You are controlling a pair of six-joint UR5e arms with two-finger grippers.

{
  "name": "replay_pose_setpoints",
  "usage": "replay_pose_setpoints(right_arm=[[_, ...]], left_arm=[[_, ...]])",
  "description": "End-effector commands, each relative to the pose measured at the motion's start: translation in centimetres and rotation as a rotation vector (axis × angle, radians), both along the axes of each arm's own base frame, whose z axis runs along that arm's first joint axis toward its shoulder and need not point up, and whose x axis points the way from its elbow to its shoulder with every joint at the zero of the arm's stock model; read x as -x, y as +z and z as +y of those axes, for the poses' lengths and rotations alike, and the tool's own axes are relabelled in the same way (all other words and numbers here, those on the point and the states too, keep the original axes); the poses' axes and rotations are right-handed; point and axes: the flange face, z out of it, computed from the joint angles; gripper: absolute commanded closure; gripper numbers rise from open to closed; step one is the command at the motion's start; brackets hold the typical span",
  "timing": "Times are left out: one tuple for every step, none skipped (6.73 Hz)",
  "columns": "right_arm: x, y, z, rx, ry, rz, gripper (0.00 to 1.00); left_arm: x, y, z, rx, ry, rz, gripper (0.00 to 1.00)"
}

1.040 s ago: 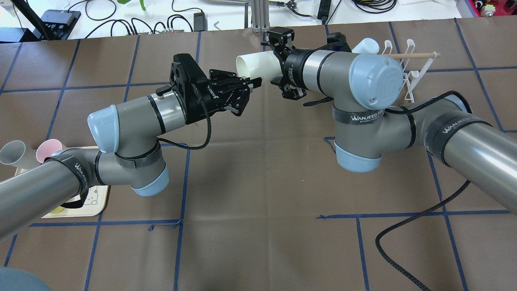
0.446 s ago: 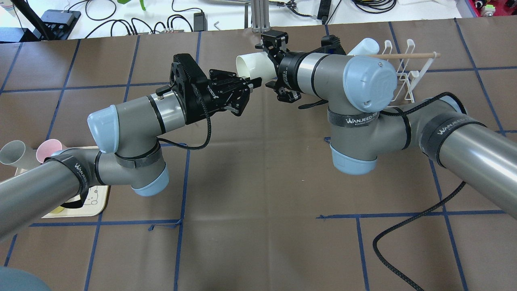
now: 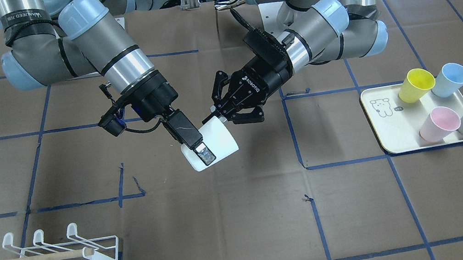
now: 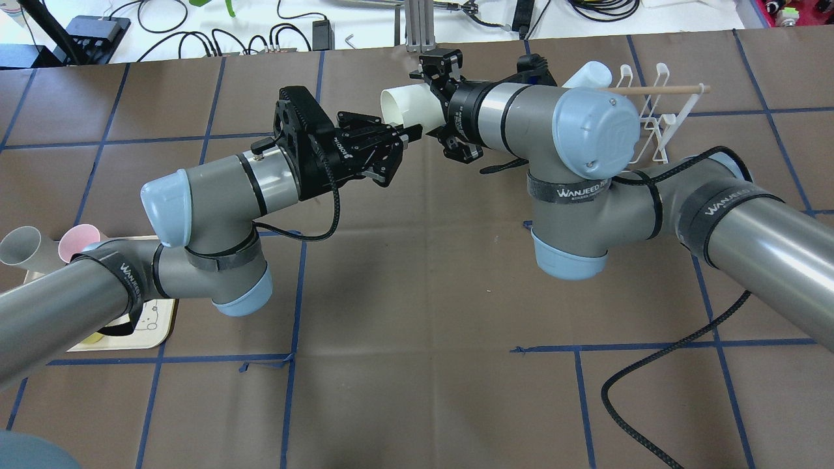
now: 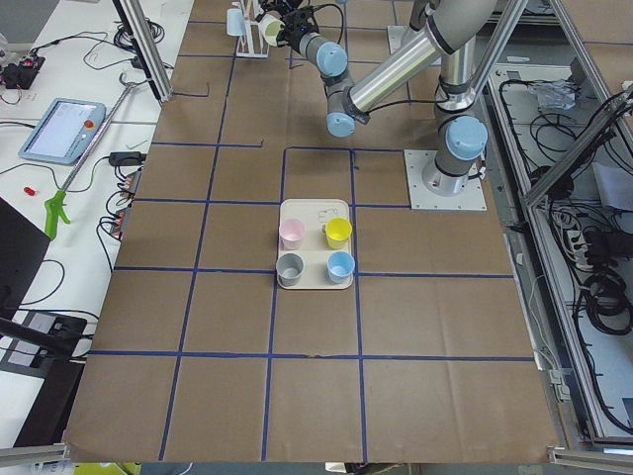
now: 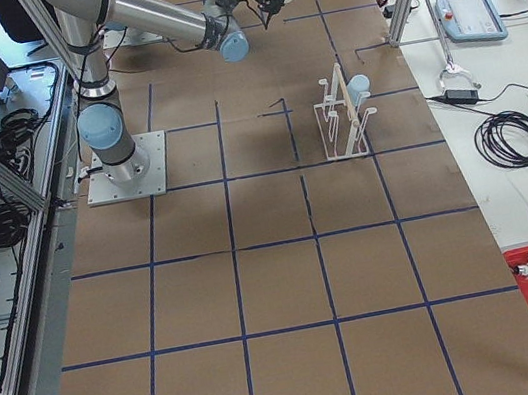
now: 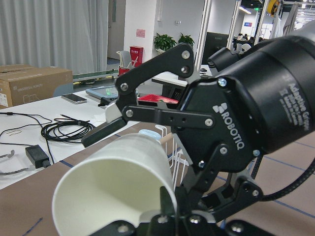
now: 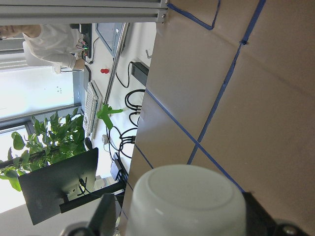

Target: Transfer IKEA cup to right arm and place on rack

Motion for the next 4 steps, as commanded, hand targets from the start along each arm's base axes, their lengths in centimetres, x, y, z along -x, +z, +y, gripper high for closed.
replay_pose_setpoints(right_arm=[[-0.02, 0.19, -0.06, 0.005, 0.001, -0.001, 0.48], [0.04, 0.17, -0.10, 0.005, 0.001, -0.001, 0.57], [-0.01, 0.10, -0.04, 0.003, 0.002, 0.001, 0.62], [-0.03, 0.08, -0.03, 0.002, 0.003, 0.000, 0.65]], left_arm=[[0.00, -0.04, 0.01, 0.002, 0.001, 0.002, 0.91], [0.00, -0.01, 0.03, 0.003, 0.001, 0.002, 0.81], [0.00, -0.01, 0.03, 0.000, 0.002, 0.005, 0.54], [-0.07, 0.16, -0.10, -0.010, 0.008, 0.014, 0.19]])
